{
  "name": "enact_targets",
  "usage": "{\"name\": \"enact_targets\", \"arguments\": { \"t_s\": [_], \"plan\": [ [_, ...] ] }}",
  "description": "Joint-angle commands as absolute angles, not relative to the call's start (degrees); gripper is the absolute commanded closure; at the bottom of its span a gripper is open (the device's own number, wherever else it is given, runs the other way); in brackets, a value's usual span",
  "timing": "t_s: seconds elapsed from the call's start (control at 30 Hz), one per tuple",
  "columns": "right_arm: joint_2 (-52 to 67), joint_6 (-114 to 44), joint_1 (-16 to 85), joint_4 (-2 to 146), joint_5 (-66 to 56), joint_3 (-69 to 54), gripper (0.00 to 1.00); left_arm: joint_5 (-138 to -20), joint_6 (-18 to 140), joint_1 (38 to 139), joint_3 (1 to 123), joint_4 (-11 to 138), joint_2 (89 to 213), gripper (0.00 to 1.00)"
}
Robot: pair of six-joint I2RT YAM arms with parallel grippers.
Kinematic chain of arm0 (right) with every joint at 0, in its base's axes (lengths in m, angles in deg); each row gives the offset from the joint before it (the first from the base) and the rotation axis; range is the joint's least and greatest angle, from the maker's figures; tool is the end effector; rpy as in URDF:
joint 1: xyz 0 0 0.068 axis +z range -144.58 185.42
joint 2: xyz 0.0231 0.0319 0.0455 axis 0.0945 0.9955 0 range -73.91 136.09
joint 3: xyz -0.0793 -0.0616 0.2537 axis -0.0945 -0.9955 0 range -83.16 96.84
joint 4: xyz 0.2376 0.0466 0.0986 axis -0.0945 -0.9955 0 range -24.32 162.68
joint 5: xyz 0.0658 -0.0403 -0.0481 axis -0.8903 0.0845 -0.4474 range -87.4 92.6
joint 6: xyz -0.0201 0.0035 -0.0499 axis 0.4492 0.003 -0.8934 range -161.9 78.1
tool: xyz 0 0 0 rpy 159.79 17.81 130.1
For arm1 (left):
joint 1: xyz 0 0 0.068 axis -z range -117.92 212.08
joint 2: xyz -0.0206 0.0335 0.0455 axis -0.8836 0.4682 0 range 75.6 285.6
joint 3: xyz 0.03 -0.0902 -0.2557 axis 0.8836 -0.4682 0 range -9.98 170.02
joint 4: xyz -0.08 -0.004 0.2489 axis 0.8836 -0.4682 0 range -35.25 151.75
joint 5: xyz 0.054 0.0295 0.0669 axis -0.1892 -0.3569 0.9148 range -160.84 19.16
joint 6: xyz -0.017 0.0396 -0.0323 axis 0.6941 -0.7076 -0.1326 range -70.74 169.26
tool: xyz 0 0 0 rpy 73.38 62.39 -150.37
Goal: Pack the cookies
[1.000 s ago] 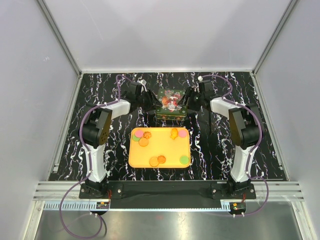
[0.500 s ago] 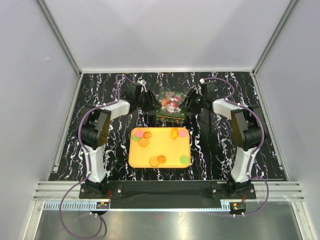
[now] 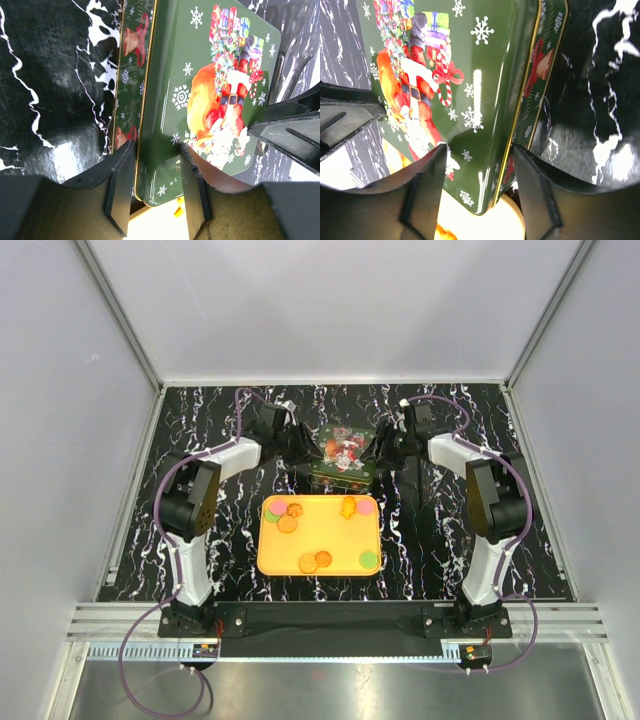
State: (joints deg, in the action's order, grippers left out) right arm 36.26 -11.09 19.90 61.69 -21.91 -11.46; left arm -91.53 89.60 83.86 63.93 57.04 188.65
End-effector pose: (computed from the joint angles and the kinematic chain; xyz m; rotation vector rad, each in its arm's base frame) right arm 0.3926 0.1167 0.1750 0.1573 2.5175 0.8615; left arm 0.3933 -0.1706 0.1740 -0.2089 2.4691 -0.9295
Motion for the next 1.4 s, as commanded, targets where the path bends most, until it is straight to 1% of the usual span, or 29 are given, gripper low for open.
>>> {"name": "enact_targets", "arguments": {
  "t_s": [0.0,0.07,0.17,0.27,0.4,0.47,0.53,0.6,0.63,0.87,0.93,1.03,1.17,1.37],
  "plan": [
    [32.4,-12.8,20.8,58.2,-22.5,-8.2,0.36,-89.7,87.1,85.5,65.3,51.0,186.6,0.61],
    [31.7,-13.2,20.6,57.5,-21.7,-7.1,0.36,-89.0,86.0,85.0,66.6,49.4,186.2,0.59],
    [30.4,-13.7,20.3,56.3,-20.9,-5.2,0.33,-88.2,83.7,84.1,69.8,46.0,185.6,0.55],
    [29.4,-14.0,19.9,55.1,-20.4,-3.0,0.26,-86.8,81.3,83.4,73.9,42.1,184.7,0.46],
    [27.3,-14.6,19.7,53.6,-19.8,-1.5,0.21,-85.0,78.7,82.5,77.2,38.5,182.7,0.35],
    [25.3,-14.6,19.5,53.3,-19.3,-1.8,0.19,-84.3,77.4,82.3,77.7,36.7,180.5,0.32],
    [23.6,-14.5,19.4,53.6,-19.1,-2.4,0.17,-83.9,76.6,82.3,77.9,35.9,178.7,0.31],
    [20.1,-14.2,19.5,55.1,-18.9,-4.1,0.12,-84.5,75.6,82.4,77.3,34.9,175.5,0.30],
    [18.7,-14.0,19.5,55.5,-18.8,-4.8,0.01,-84.7,75.3,82.5,76.9,34.4,174.3,0.29],
    [5.0,-14.6,19.5,55.7,-12.8,-10.7,0.00,-85.0,70.5,82.7,69.6,31.4,159.1,0.23],
    [2.7,-15.3,19.4,54.1,-11.3,-11.8,0.00,-86.6,69.5,83.2,65.8,31.1,153.6,0.23],
    [-1.7,-16.4,19.4,51.1,-7.2,-14.3,0.00,-86.0,67.7,83.8,61.3,31.2,146.5,0.20],
    [-8.6,-18.2,19.4,48.7,-1.5,-18.1,0.00,-85.2,65.4,83.8,54.6,30.6,139.2,0.19],
    [-13.3,-19.1,19.4,46.8,0.1,-20.1,0.00,-83.1,63.9,83.7,49.4,33.0,130.7,0.14]
  ]
}}
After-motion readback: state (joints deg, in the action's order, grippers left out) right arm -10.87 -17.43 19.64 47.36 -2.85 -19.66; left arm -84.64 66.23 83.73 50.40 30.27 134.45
